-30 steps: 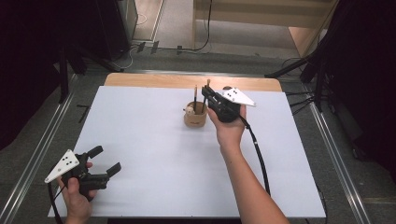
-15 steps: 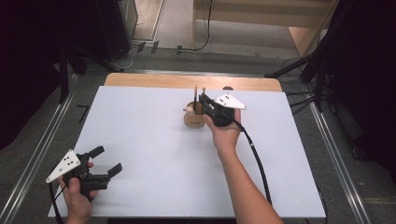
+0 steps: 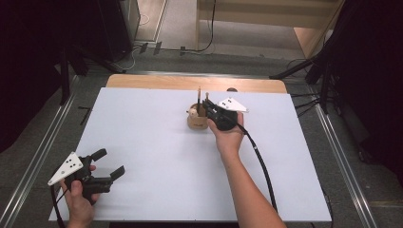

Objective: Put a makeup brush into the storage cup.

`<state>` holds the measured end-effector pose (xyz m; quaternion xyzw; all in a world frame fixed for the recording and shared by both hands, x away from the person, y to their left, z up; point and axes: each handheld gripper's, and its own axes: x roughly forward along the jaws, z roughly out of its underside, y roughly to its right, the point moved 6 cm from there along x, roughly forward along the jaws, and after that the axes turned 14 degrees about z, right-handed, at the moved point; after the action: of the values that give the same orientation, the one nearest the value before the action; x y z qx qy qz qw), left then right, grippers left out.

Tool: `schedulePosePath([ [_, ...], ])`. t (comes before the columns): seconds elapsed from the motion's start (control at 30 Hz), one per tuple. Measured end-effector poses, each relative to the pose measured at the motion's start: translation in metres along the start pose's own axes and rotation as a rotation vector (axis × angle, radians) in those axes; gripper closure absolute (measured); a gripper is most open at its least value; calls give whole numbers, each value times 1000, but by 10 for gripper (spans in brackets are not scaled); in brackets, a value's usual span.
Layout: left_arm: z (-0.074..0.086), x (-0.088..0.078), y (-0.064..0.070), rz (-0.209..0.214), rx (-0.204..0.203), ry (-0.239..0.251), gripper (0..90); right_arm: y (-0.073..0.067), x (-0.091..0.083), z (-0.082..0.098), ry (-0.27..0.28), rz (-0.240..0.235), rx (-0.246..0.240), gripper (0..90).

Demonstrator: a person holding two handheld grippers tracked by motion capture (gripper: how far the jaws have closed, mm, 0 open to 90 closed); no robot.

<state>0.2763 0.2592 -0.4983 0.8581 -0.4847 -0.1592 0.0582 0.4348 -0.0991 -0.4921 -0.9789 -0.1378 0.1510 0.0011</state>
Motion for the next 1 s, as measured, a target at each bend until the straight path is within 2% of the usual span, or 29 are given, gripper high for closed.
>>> schedulePosePath([
  [0.07, 0, 0, 0, -1, 1, -2, 0, 2, -1, 0, -15, 0, 16, 682],
  [0.13, 0, 0, -1, -3, 0, -4, 0, 3, -3, 0, -31, 9, 3, 611],
  [0.2, 1, 0, -1, -6, -2, -6, 0, 5, -6, 0, -35, 38, -2, 526],
  [0.3, 1, 0, -1, -9, 0, -8, 0, 10, -12, -1, -22, 50, 31, 448],
  [0.47, 1, 1, -1, -9, -2, -9, 0, 19, -26, 3, -8, 49, 78, 369],
  [0.57, 2, 2, -1, -7, -4, -18, 0, 23, -34, 6, -21, 28, 90, 334],
  [0.63, 3, 3, 0, -8, -3, -19, 0, 25, -40, 9, -52, -4, 66, 300],
  [0.7, 3, 3, 0, -8, -1, -21, 0, 26, -46, 14, -58, -8, 45, 275],
  [0.83, 3, 4, 0, -8, 3, -30, 0, 31, -58, 21, -58, -25, 65, 216],
  [0.87, 4, 4, 1, -7, 1, -29, 0, 31, -60, 23, -55, -31, 57, 184],
  [1.0, 3, 5, 1, -8, 2, -30, 0, 34, -70, 29, -51, -36, 44, 151],
])
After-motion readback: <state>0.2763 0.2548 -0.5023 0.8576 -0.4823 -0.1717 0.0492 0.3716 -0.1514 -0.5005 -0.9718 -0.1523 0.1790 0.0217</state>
